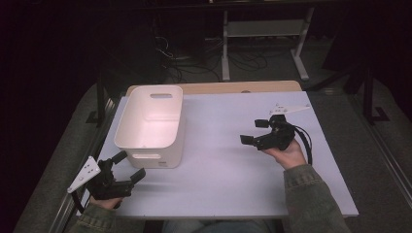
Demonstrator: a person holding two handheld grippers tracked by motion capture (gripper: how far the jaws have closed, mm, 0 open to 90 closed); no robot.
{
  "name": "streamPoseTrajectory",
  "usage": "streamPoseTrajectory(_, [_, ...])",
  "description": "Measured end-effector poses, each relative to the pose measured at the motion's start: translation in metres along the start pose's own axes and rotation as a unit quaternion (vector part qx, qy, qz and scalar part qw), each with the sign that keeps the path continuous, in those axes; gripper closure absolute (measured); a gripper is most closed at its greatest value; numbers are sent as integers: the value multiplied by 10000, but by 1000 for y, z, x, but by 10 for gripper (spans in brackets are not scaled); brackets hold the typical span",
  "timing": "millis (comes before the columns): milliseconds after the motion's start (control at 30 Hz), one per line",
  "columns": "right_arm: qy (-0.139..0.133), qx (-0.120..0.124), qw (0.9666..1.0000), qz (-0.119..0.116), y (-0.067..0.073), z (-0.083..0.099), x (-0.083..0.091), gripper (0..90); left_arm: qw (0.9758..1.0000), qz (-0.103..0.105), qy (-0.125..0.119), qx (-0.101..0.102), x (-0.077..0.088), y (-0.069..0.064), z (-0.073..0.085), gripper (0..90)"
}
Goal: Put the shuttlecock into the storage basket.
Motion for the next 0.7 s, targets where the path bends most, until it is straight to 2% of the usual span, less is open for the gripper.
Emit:
streamPoseTrajectory(133, [1,-10,10000,12,-2,4,5,0,10000,-3,5,4,0,0,0,0])
streamPoseTrajectory(300, [61,175,9996,218,-3,11,8,0,10000,7,9,11,1,0,0,0])
streamPoseTrajectory(433, [52,68,9998,200,-5,15,12,0,10000,2,20,1,1,1,0,0])
streamPoseTrajectory(700, [-15,11,9997,229,-9,22,20,0,10000,-9,13,13,1,0,0,0])
Point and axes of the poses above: each handheld gripper's, and its own axes: x roughly backward along the jaws, z roughly out of its underside, y roughly to its left, the point moved 2 cm from there along -x, roughly forward along the jaws, and after that the axes turned 6 degrees about -y, right-handed, at the moved point
